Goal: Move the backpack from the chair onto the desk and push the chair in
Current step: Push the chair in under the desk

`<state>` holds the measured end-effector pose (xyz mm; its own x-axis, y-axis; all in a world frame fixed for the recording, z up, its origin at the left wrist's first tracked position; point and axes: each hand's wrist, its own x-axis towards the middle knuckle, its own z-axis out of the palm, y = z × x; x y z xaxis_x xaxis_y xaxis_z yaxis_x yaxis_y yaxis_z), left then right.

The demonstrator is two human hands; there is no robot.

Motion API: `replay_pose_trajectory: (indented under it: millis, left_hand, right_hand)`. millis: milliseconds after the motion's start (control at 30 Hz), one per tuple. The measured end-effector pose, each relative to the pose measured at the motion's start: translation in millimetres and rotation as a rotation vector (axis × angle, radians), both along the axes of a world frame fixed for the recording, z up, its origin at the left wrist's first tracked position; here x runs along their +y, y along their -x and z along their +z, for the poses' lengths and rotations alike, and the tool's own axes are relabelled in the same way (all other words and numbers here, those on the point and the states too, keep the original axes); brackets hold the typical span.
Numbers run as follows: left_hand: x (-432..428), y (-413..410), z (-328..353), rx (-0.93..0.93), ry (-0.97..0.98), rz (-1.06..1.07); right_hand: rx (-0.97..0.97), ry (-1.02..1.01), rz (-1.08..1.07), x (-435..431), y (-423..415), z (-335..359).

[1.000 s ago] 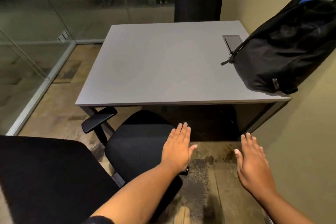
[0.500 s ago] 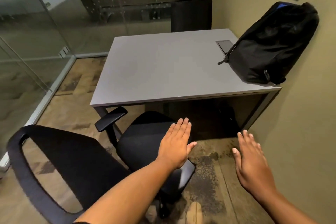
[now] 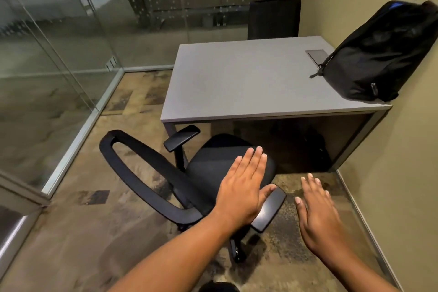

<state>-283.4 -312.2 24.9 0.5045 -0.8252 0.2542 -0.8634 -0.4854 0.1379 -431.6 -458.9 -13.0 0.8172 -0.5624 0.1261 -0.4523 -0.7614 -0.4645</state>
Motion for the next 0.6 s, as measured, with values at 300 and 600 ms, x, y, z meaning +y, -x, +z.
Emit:
replay_pose_trajectory:
  millis: [300,600]
  left_hand:
    - [103.5,-71.6,38.6,-0.117,0.042,-0.022]
    - [236.1,-197.1,23.6,-0.131,0.006,-0.031]
  right_hand:
    - [-0.139,0.027,0.016,87.9,-80.1,27.7]
    - [-0.204,0.049,0.058,232.4,-175.2,65.9]
